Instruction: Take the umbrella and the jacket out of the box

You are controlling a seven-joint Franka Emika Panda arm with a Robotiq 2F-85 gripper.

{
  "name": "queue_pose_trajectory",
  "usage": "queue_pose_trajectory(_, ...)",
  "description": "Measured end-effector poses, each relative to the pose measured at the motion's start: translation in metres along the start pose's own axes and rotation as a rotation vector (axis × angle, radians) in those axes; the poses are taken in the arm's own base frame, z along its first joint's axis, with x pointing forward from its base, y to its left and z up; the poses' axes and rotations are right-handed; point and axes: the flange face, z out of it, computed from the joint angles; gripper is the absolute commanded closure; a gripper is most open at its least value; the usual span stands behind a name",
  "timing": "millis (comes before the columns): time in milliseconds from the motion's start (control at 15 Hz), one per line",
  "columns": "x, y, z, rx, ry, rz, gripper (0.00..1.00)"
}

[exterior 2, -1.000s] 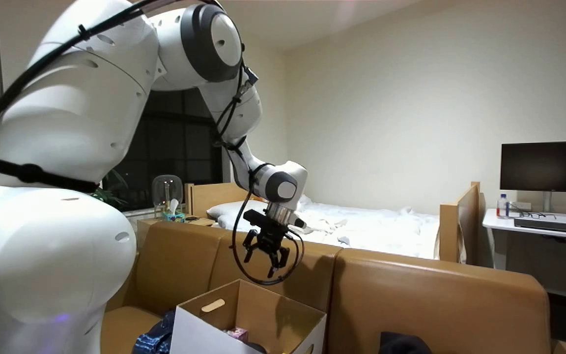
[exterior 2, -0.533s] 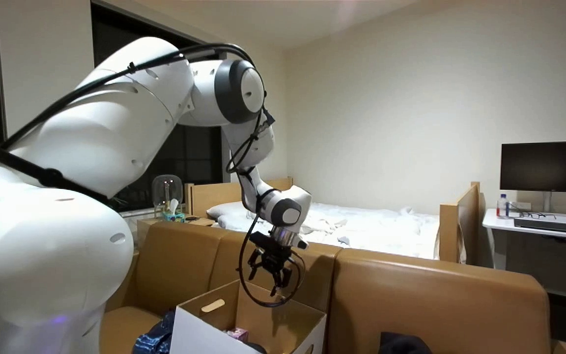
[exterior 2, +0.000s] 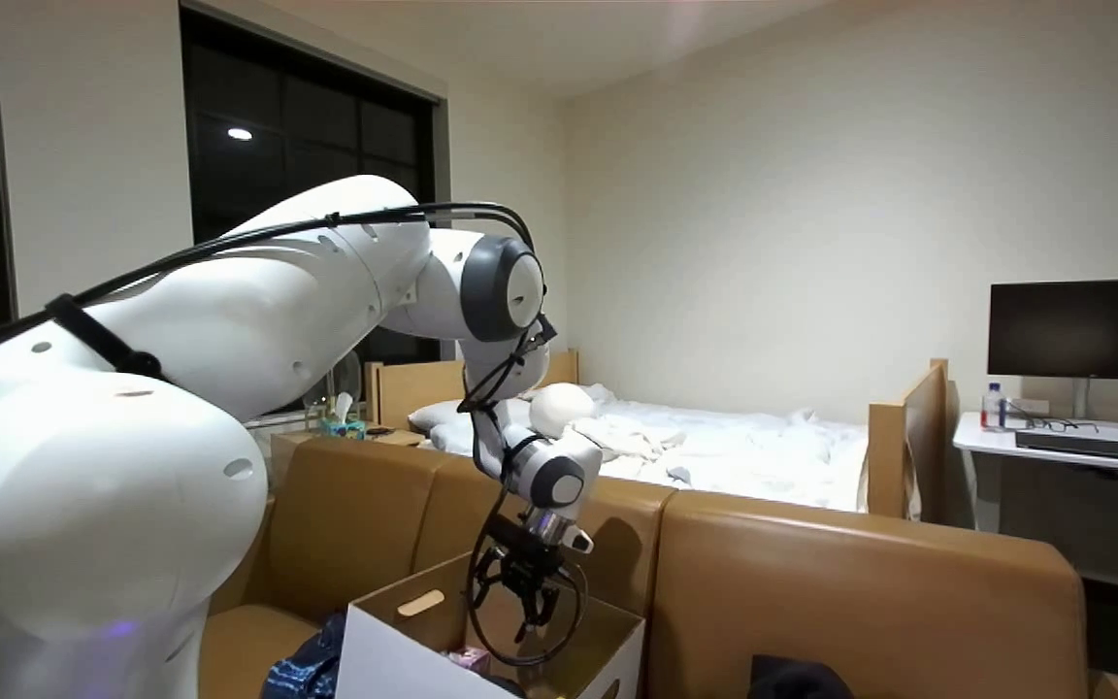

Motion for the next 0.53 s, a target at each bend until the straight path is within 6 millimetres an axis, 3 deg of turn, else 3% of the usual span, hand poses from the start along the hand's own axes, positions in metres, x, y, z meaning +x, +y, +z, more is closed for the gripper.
queue_pose_trajectory(200, 0.012, -0.006, 0.010, -0.011, -0.005, -0.036, 0.00)
queue_pose_trajectory(533, 0.025, -0.034, 0.032, -0.037, -0.054, -0.114, 0.00)
